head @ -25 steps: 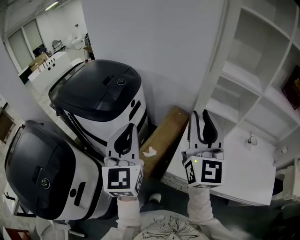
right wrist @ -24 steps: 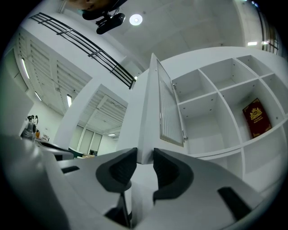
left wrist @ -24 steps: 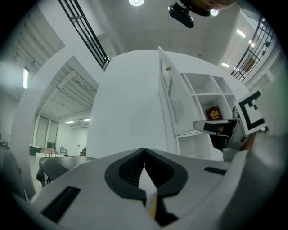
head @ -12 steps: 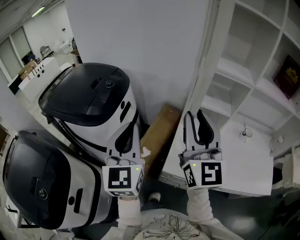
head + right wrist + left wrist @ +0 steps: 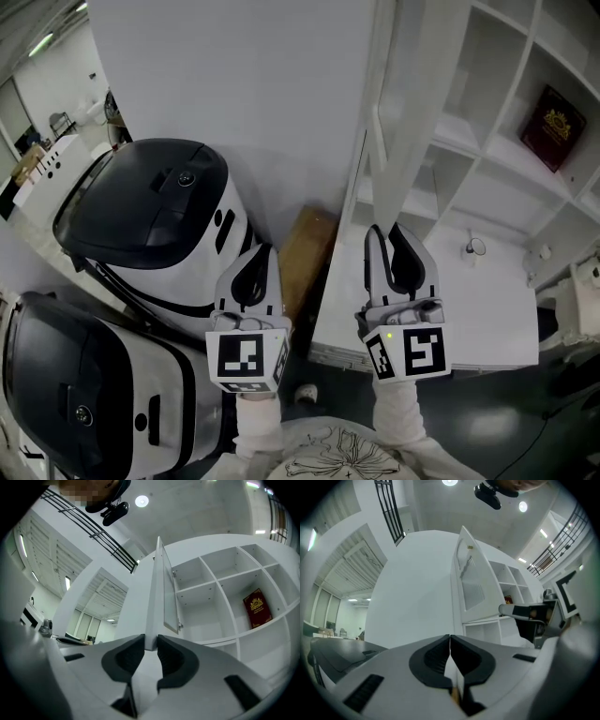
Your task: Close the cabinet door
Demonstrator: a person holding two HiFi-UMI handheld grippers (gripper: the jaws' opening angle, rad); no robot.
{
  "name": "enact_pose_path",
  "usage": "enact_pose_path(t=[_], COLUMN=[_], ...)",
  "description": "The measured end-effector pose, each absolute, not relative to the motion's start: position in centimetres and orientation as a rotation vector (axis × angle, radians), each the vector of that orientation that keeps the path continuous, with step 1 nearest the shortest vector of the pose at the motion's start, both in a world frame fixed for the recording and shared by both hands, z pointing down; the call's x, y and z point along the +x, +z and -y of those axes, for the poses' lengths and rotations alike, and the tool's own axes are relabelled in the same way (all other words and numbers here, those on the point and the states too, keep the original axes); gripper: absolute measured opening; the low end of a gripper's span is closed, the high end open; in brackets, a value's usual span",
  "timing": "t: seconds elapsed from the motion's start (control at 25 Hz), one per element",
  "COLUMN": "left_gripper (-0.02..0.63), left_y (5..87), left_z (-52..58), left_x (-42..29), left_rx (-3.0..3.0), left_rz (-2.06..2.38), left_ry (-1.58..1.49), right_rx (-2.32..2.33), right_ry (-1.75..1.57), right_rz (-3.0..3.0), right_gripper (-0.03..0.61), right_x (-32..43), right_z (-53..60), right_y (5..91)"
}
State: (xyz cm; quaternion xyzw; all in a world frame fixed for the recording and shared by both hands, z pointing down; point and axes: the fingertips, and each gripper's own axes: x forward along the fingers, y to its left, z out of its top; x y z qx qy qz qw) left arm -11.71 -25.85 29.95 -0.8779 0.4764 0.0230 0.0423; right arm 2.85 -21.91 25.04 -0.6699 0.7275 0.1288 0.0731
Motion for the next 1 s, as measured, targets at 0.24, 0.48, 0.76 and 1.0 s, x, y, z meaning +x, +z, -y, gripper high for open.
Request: enact_pose_path(t=[0.24,0.48,0.76,1.0], left_gripper=[0.005,0.005,0.005,0.005], left_y=[30.1,30.3,30.3,30.6], left_z=[25.9,26.0,26.3,26.3], left_x=[-9.4,-7.8,-6.4,-4.9], left_rx=[-2.742,-2.781,-2.817,-2.856], left_rz=[-1.357,-1.280,-1.202,-1.131], left_ry=[0.076,0.083,0.094,0.096], right_rx=[-2.089,-2.115,-2.121,-2.136], right_ry=[0.379,0.375,0.371,0.372], right_rz=[-2.136,-2.108,-2.087,-2.064], right_gripper=[0.074,0.069,0.067,0.066], right_x=[4.6,5.6,6.3,6.8], right_z=[21.1,20.7,20.4,20.1], right_y=[25.1,25.3,25.3,25.2])
